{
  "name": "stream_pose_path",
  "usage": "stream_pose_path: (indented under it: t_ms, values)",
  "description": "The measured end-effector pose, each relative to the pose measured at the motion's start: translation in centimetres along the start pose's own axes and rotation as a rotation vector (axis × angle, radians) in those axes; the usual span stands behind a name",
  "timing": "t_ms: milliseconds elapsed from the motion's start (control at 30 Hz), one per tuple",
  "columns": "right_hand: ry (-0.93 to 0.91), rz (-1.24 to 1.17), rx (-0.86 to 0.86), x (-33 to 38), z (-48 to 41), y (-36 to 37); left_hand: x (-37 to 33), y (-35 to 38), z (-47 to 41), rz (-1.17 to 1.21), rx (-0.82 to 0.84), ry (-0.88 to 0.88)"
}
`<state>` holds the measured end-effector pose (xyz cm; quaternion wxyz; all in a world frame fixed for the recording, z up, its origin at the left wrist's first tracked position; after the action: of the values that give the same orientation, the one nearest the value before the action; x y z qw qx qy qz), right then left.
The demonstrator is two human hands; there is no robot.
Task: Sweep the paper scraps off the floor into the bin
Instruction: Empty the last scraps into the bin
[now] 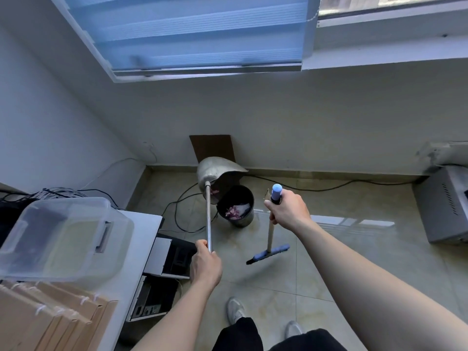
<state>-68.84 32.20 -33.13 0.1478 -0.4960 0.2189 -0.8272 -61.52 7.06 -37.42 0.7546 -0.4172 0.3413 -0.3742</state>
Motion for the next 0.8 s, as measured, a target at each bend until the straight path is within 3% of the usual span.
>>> stream_pose_path:
  t_ms: [333, 800]
  values:
    - [0.002, 0.004, -0.016, -1.2, 0.5, -1.1, 0.6, 2.2, 2.3, -0.07, -0.057, 0.105]
    - [0.018, -0.004, -0.06, -4.0, 1.8, -1.6, 1.2, 6.3, 1.0, -0.214, 0.024, 0.159]
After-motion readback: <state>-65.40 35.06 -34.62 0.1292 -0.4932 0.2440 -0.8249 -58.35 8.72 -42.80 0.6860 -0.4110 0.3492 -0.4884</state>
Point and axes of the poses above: each hand's wrist, its own z-axis away from the middle knuckle, its own y-axis out of the palm, x = y × z, the point moved 3 cm from there along -z, towards the middle knuckle, and after that the axes turned 8 degrees about -z, right-handed, at the moved point
